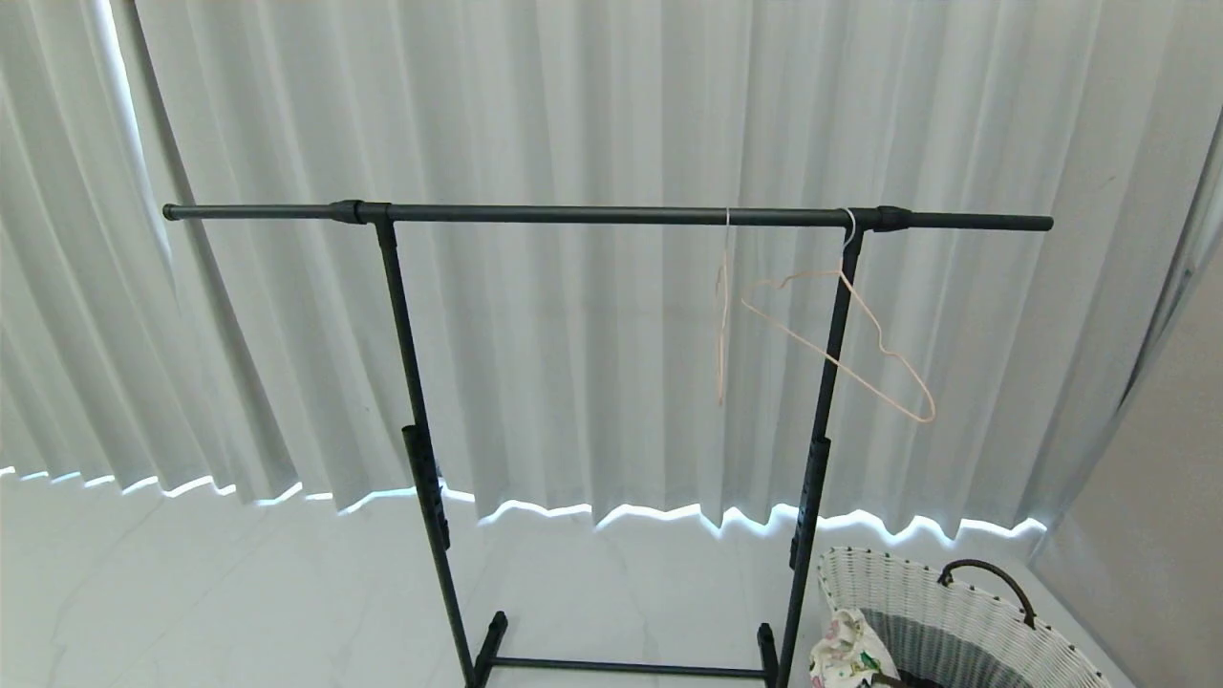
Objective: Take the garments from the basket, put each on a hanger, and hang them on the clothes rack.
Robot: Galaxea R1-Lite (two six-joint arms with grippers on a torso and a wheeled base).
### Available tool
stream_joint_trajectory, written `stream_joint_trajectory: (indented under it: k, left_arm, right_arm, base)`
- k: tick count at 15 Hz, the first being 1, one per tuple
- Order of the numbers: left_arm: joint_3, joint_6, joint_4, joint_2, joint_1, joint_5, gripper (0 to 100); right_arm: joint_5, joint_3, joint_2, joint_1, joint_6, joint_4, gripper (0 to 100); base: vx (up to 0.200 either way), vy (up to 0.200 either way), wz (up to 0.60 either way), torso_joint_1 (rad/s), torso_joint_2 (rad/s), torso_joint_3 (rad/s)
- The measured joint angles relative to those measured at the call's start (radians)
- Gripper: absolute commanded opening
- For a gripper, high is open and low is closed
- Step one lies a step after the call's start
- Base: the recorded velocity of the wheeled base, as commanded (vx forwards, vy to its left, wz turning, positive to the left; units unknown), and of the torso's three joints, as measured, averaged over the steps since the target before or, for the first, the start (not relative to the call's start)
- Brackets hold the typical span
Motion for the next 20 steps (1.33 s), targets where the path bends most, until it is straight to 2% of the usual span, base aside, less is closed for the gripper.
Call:
stream_joint_trajectory:
  k: [3, 15, 19, 20]
  left_arm:
    - [0.000, -0.044, 0.000, 0.000, 0.000, 0.003, 100]
    - [0.001, -0.002, 0.000, 0.000, 0.001, 0.002, 100]
    - [0.000, -0.004, -0.001, 0.000, -0.001, 0.001, 100]
    - [0.000, -0.004, 0.000, 0.000, 0.001, -0.003, 100]
  right_arm:
    - [0.000, 0.000, 0.000, 0.000, 0.000, 0.000, 100]
    - [0.000, 0.000, 0.000, 0.000, -0.002, 0.000, 100]
    - [0.000, 0.000, 0.000, 0.000, -0.001, -0.001, 100]
    - [0.000, 0.000, 0.000, 0.000, 0.000, 0.001, 100]
  base:
    - [0.000, 0.000, 0.00, -0.204, 0.48, 0.279]
    - [0.000, 0.000, 0.00, -0.170, 0.47, 0.293]
    - [0.000, 0.000, 0.00, -0.023, 0.14, 0.096]
    - [0.200, 0.000, 0.00, -0.027, 0.05, 0.046]
